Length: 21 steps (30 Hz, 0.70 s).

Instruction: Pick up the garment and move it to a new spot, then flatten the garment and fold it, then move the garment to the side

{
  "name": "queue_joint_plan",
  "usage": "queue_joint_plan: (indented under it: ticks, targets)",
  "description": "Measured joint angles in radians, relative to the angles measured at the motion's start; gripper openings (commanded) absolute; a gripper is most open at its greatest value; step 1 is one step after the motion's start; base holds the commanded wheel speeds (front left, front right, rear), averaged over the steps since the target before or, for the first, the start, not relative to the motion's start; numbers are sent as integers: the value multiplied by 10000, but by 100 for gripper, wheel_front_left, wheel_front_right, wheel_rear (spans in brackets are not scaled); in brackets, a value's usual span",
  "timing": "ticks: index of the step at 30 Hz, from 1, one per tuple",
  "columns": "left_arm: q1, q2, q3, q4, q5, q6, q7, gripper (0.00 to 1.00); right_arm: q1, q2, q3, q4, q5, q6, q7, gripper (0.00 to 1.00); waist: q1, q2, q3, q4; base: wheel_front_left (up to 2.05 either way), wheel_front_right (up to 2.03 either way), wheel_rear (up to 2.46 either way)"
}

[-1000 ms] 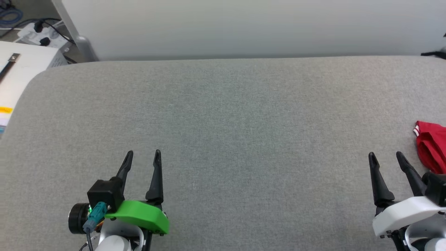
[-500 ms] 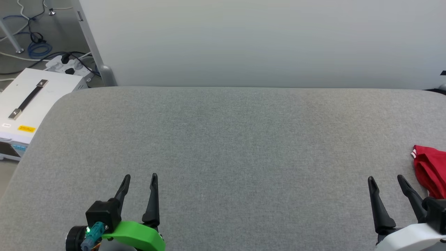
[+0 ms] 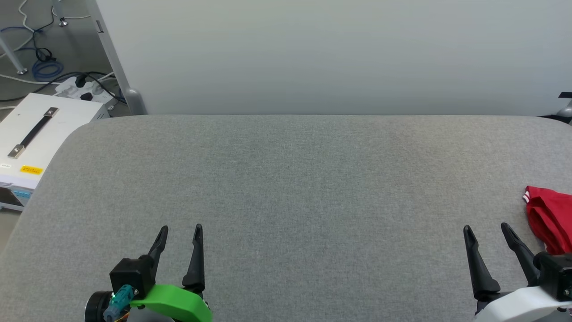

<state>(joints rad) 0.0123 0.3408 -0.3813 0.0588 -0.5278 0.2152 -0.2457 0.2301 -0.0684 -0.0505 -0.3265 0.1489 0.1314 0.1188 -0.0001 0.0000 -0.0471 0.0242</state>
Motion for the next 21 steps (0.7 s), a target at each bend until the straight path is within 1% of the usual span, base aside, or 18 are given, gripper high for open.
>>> queue_joint_plan:
  ticks: [13,14,21]
  targets:
    - [-15,2,-33,46,-8,0,0,100,0,50,42,-2,8,0,-13,100,0,0,30,10,0,0,0]
    - [-15,8,-42,52,-8,0,8,0,-2,58,42,2,13,0,-10,0,0,0,41,13,0,0,0]
    - [-15,-12,8,35,15,-2,56,0,-13,54,35,54,19,0,2,0,1,0,55,4,0,0,0]
